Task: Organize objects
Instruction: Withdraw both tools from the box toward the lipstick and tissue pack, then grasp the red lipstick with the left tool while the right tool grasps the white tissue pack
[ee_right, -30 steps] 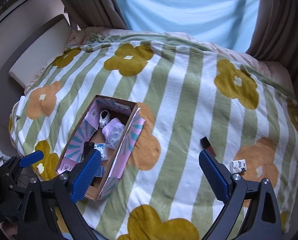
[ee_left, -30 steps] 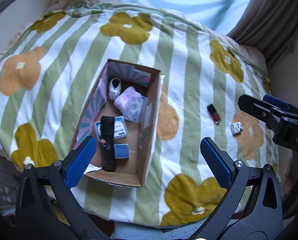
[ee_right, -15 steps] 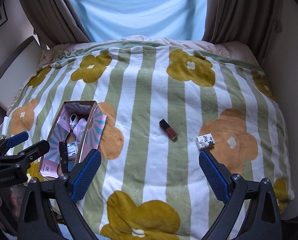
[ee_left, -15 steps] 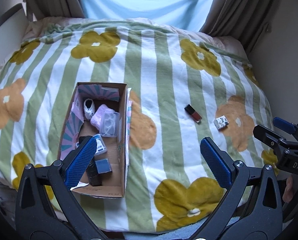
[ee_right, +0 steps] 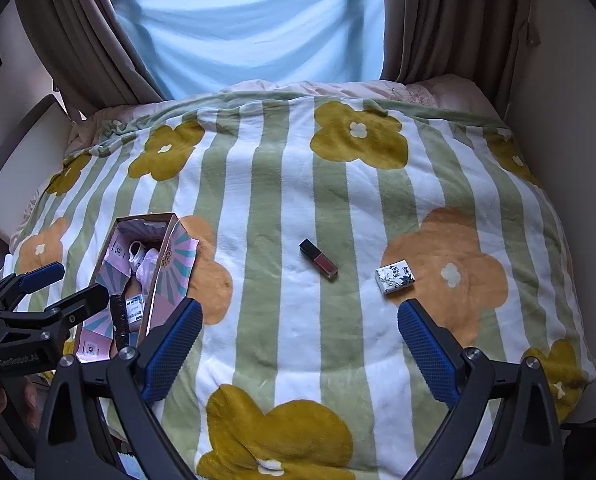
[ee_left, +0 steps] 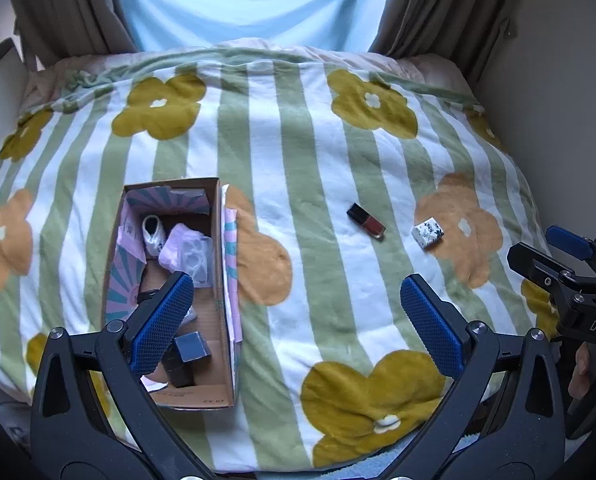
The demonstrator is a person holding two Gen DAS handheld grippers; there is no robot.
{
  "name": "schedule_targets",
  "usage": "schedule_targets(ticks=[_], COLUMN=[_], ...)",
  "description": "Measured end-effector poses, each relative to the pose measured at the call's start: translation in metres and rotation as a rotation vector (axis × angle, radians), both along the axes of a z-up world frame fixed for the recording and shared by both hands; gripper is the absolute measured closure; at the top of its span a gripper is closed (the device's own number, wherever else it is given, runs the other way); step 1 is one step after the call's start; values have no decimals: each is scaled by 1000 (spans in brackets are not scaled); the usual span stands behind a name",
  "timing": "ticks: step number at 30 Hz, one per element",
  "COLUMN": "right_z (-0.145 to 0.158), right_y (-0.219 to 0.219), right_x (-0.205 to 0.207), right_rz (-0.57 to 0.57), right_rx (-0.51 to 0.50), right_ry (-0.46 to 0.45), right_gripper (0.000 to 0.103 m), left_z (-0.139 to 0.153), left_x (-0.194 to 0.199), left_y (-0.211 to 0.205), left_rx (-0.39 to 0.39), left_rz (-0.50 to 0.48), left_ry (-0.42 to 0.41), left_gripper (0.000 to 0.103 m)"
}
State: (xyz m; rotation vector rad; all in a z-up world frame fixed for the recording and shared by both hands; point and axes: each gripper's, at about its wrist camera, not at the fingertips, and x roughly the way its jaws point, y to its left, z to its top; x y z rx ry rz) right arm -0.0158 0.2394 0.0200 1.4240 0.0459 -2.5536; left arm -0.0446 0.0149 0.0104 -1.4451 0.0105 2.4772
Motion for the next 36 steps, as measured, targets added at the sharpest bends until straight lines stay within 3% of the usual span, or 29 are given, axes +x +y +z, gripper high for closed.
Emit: schedule_targets(ticks=[7,14,26,36], right_z=[-12,-50,-141,-220], right_y=[30,63,111,111], right_x=[-5,-27,-100,-149], right_rz=[-35,-43,4,116], right_rx=[16,46,66,88], right_ry=[6,5,1,-44], right_gripper=[6,6,6,6], left_z=[-9,-46,-162,-250], left_x=[-13,-46,-123,-166], left_y=[37,90,189,230], left_rx=[-5,7,-61,-126], left_rz=[-105,-206,-336,-410], left_ry=[-6,-52,-125,-171], left_gripper=[0,0,0,0])
